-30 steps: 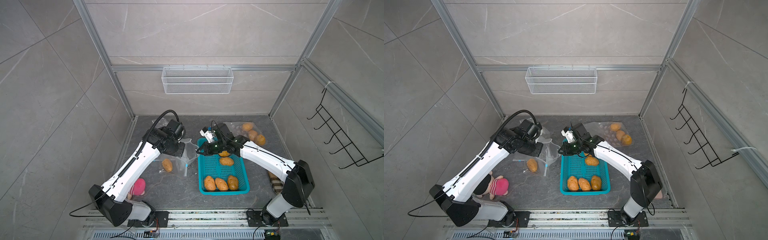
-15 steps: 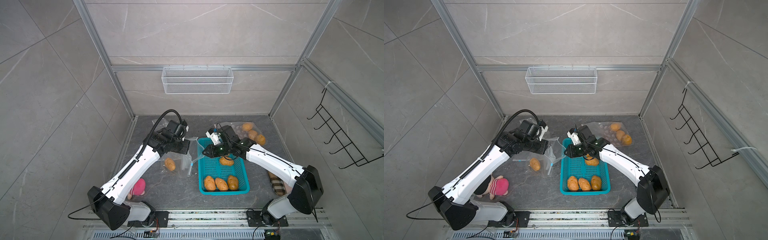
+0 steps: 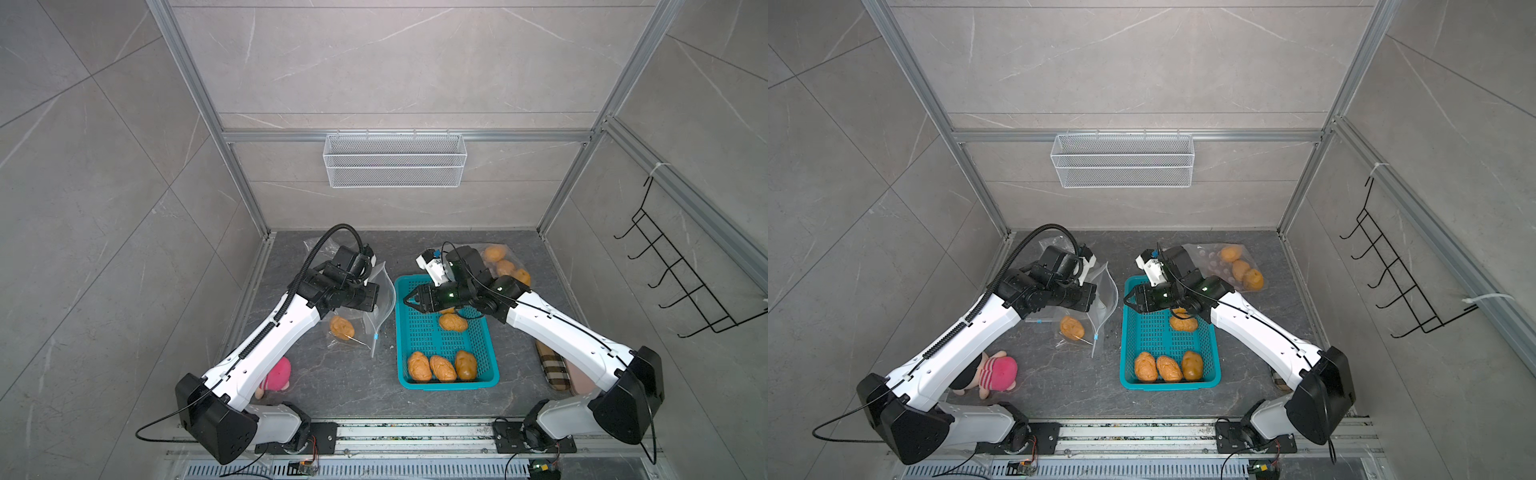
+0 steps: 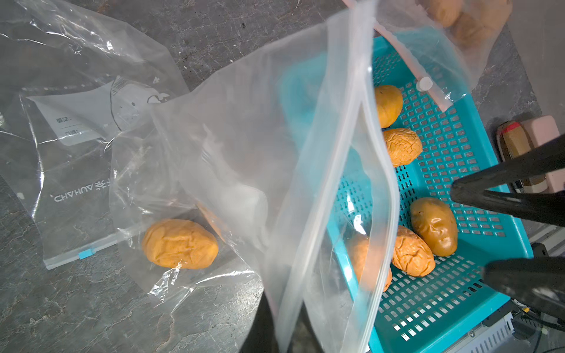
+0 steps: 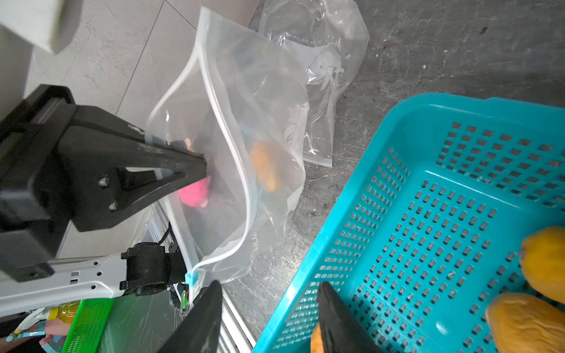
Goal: Put the potatoes into a zipper bag and zip it
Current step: Open the zipper of the food storage bag at the center of the board, then pick up the potato from the basket.
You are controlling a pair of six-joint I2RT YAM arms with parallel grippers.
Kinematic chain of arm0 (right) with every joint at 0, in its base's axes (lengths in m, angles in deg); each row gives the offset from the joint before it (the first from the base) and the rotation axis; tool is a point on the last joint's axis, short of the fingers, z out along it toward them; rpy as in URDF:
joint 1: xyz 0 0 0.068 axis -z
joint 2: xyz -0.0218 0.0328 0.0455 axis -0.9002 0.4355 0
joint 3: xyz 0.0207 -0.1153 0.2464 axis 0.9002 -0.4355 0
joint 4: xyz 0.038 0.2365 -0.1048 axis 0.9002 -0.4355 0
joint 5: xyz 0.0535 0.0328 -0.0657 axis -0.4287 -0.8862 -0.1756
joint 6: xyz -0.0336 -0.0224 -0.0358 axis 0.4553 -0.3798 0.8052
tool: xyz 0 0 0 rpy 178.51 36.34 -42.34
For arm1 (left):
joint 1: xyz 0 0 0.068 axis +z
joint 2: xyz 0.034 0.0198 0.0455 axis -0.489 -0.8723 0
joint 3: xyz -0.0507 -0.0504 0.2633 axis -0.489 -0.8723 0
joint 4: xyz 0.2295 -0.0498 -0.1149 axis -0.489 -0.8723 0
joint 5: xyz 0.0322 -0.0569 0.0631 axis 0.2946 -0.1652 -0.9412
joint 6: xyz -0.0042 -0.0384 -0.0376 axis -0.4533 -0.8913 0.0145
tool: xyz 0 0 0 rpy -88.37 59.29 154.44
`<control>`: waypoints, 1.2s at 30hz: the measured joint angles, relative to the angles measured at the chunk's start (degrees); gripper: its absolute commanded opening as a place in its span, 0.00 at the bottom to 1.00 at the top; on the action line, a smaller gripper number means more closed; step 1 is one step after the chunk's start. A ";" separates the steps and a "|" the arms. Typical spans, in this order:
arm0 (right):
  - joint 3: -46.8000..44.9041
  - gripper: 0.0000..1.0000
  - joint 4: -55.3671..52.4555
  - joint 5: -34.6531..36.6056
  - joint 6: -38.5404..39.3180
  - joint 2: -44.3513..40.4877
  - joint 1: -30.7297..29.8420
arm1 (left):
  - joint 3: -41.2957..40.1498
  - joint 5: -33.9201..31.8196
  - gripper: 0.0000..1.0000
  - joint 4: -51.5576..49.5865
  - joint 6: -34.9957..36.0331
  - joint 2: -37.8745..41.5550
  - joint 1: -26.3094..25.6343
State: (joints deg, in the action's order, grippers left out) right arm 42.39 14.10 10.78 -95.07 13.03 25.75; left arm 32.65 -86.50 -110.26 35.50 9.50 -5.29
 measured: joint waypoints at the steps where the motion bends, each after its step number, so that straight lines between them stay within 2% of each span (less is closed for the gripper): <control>1: 0.00 0.52 -0.42 1.09 0.24 -0.39 0.00 | -0.31 0.33 0.00 0.37 0.00 0.04 0.11; 5: -0.02 0.54 -3.91 8.20 1.86 -1.01 0.13 | -1.14 0.96 0.00 0.72 0.00 0.04 0.13; 9: -1.75 0.61 -7.56 18.47 3.85 -0.74 0.72 | -1.14 1.09 0.00 0.96 0.00 0.04 0.35; 15: -4.24 0.66 -11.21 29.57 7.78 4.61 1.33 | -1.33 1.09 0.00 1.53 0.00 0.04 0.90; 19: -4.83 0.68 -11.98 32.70 9.16 10.05 1.33 | -1.33 1.11 0.00 1.73 0.00 0.04 1.18; 27: -5.46 0.71 -12.61 37.40 10.97 14.71 1.33 | -1.33 1.05 0.00 1.75 0.00 0.02 1.42; 36: -3.39 0.67 -13.64 41.75 11.06 20.70 1.40 | -1.33 1.07 0.00 1.73 0.00 -0.31 1.51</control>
State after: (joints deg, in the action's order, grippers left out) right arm 39.00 0.47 52.53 -84.01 33.73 27.15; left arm 31.31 -85.43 -108.54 35.50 9.19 -3.78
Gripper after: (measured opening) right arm 0.683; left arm 0.055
